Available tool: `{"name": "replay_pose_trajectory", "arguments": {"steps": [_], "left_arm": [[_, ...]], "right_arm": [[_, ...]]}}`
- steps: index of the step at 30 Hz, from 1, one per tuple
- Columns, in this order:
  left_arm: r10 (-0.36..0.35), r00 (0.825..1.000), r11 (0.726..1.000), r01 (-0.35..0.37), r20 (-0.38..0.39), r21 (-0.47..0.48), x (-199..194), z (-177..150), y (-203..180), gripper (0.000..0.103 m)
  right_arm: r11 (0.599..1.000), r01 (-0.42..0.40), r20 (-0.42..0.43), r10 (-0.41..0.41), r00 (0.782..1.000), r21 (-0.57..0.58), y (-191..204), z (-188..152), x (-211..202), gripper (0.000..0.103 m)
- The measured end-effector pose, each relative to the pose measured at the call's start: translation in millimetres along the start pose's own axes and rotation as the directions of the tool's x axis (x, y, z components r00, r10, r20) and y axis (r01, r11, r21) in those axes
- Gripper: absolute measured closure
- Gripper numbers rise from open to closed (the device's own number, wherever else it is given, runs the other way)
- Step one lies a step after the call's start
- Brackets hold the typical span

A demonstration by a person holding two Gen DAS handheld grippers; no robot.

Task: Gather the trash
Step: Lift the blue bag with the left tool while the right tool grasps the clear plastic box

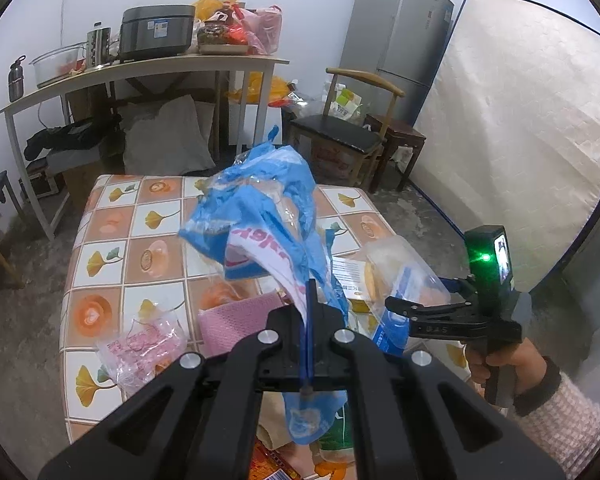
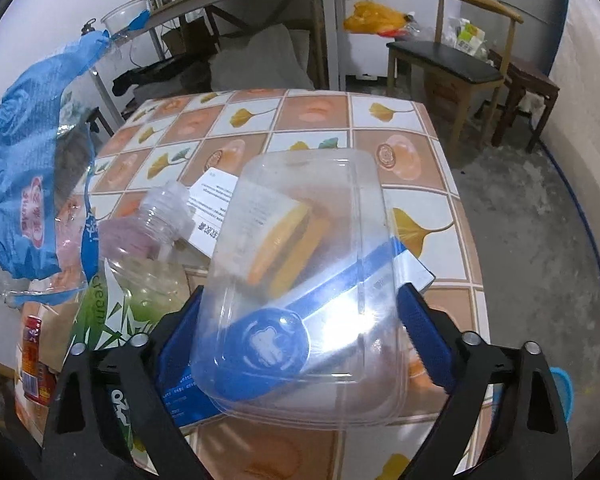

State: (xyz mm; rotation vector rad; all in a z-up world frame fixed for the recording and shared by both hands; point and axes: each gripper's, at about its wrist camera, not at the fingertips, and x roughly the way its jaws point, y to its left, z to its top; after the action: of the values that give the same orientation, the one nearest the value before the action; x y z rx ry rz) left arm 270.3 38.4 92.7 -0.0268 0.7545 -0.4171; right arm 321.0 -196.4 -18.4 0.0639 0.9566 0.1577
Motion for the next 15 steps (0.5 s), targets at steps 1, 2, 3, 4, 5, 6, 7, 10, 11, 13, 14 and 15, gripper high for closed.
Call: {"name": "replay_pose_trajectory", "arguments": {"steps": [1, 2, 3, 4, 5, 6, 7, 10, 11, 13, 14, 15], "left_arm": [[-0.002, 1.0, 1.0, 0.002, -0.001, 0.002, 0, 0, -1, 0.103], [-0.003, 1.0, 1.0, 0.003, -0.001, 0.004, 0, 0, -2, 0.103], [-0.005, 1.0, 1.0, 0.005, -0.001, 0.007, -1, 0, -3, 0.103], [-0.006, 1.0, 1.0, 0.006, -0.001, 0.009, -2, 0, -4, 0.103], [-0.006, 1.0, 1.0, 0.006, 0.001, 0.01, -2, -1, -4, 0.103], [-0.008, 1.0, 1.0, 0.008, 0.001, 0.011, -2, 0, -4, 0.103], [-0.008, 1.0, 1.0, 0.008, 0.003, 0.011, -2, 0, -4, 0.103], [-0.01, 1.0, 1.0, 0.01, 0.006, 0.011, -3, 0, -3, 0.103], [-0.01, 1.0, 1.0, 0.01, 0.007, 0.013, -3, 0, -4, 0.103], [-0.01, 1.0, 1.0, 0.01, 0.01, 0.019, -5, 1, -5, 0.103], [-0.009, 1.0, 1.0, 0.009, 0.012, 0.023, -5, 1, -6, 0.103], [-0.009, 1.0, 1.0, 0.008, 0.013, 0.027, -6, 2, -7, 0.103]], "right_arm": [[1.0, 0.002, 0.001, -0.002, 1.0, -0.001, 0, 0, -1, 0.017], [1.0, 0.005, 0.003, -0.005, 1.0, -0.003, 0, -1, -2, 0.017], [1.0, 0.01, 0.005, -0.01, 1.0, -0.003, 0, -1, -3, 0.018], [1.0, 0.013, 0.008, -0.013, 1.0, -0.002, -1, -1, -4, 0.018], [1.0, 0.014, 0.013, -0.014, 1.0, 0.0, -2, -2, -6, 0.018], [1.0, 0.013, 0.016, -0.013, 1.0, 0.002, -2, -1, -7, 0.019], [1.0, 0.012, 0.023, -0.012, 1.0, 0.006, -3, -1, -10, 0.019], [1.0, 0.013, 0.043, -0.014, 0.999, 0.009, -4, 0, -17, 0.019], [1.0, 0.011, 0.048, -0.012, 0.999, 0.011, -4, 1, -19, 0.019], [1.0, 0.007, 0.064, -0.009, 0.998, 0.021, -6, 1, -26, 0.02], [1.0, 0.005, 0.072, -0.006, 0.997, 0.026, -7, 1, -30, 0.02], [0.999, -0.001, 0.081, -0.002, 0.997, 0.033, -9, 1, -34, 0.02]]}}
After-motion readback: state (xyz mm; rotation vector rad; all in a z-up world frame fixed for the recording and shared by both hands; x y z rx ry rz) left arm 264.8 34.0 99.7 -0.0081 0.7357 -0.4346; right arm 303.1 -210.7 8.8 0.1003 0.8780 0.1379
